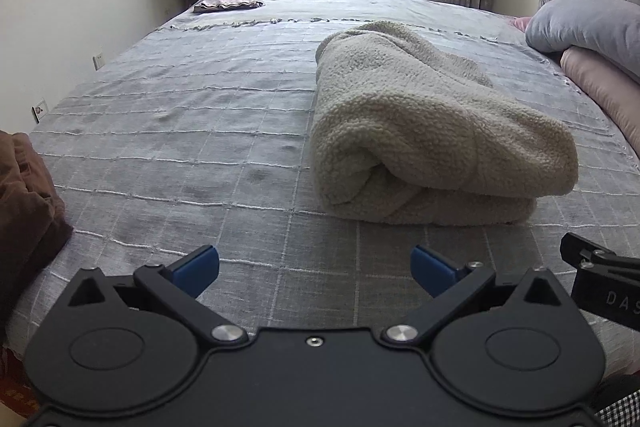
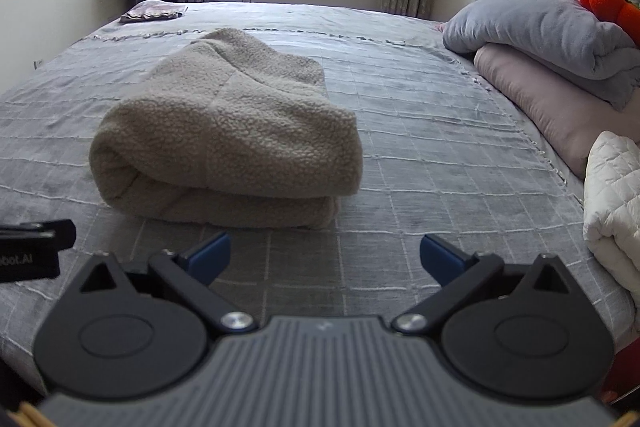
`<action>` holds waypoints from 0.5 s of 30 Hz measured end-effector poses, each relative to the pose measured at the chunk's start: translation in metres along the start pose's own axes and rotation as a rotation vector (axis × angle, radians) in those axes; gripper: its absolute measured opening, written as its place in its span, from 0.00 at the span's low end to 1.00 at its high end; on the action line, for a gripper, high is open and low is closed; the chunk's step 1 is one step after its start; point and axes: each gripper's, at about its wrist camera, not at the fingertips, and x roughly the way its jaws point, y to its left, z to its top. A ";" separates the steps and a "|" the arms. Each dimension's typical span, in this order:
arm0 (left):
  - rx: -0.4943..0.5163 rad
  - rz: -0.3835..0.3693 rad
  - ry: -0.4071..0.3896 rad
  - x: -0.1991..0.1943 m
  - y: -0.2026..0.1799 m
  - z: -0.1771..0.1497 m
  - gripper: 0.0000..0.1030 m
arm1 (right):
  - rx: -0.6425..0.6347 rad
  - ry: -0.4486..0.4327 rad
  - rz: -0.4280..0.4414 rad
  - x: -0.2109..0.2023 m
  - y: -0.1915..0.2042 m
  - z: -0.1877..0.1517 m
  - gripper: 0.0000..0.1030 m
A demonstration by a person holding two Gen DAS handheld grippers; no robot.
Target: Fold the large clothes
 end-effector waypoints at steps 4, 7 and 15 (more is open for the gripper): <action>0.004 0.002 0.002 0.000 -0.001 -0.001 1.00 | 0.001 0.000 0.001 0.000 0.000 0.001 1.00; 0.007 0.004 0.002 0.001 -0.001 -0.001 1.00 | 0.001 -0.001 -0.002 0.000 0.001 0.000 1.00; 0.016 0.009 0.004 0.001 -0.005 -0.002 1.00 | 0.010 0.006 0.005 0.000 -0.002 0.001 1.00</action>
